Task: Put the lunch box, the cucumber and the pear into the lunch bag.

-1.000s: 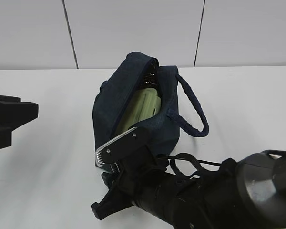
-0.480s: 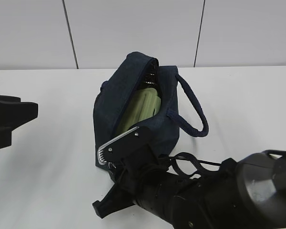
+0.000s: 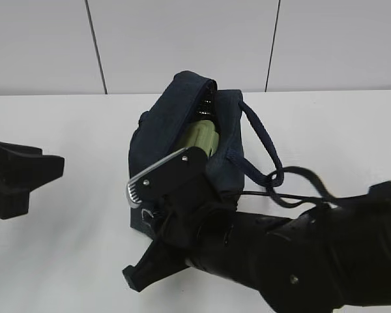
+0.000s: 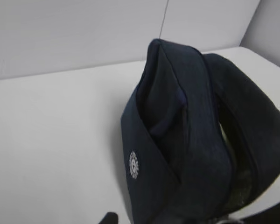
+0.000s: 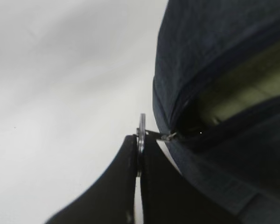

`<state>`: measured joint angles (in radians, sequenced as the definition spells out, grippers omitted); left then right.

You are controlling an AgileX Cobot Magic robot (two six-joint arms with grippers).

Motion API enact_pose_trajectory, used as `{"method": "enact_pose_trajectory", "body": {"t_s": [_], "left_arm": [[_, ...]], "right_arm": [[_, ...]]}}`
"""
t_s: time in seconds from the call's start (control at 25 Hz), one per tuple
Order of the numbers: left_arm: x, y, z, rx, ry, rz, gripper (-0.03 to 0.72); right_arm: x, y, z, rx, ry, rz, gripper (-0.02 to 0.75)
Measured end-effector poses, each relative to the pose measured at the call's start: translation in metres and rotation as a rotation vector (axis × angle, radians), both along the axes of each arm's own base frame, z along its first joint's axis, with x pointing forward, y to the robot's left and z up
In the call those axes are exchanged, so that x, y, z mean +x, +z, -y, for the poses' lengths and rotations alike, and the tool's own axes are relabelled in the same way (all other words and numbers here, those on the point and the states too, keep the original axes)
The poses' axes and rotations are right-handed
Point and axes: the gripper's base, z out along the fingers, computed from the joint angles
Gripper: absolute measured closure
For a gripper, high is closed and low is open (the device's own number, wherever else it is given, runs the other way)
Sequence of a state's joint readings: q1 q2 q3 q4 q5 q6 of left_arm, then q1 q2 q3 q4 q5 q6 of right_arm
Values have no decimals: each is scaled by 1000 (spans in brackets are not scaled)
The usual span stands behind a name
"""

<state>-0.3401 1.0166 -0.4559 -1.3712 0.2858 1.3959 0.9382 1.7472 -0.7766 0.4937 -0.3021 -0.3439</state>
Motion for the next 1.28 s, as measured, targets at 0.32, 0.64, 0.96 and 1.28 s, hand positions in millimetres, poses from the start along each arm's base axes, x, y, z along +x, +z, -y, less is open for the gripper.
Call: {"method": "enact_pose_trajectory", "body": {"t_s": [0.32,0.64,0.96,1.28], "left_arm": [[9,-22,5,63,-47,-93,421],[17,-26,12,133,-147,-67,412],[21,-42,26,181,-242,-68,354],[26,-53,32,174,-276,-83,347]], "right_arm": [[-7,43,9,63,5,61,732],[-11,64,10,96,25,44,732],[-8,84,-2,120,75,42,732],[-9,84,-2,110,90,26,732]]}}
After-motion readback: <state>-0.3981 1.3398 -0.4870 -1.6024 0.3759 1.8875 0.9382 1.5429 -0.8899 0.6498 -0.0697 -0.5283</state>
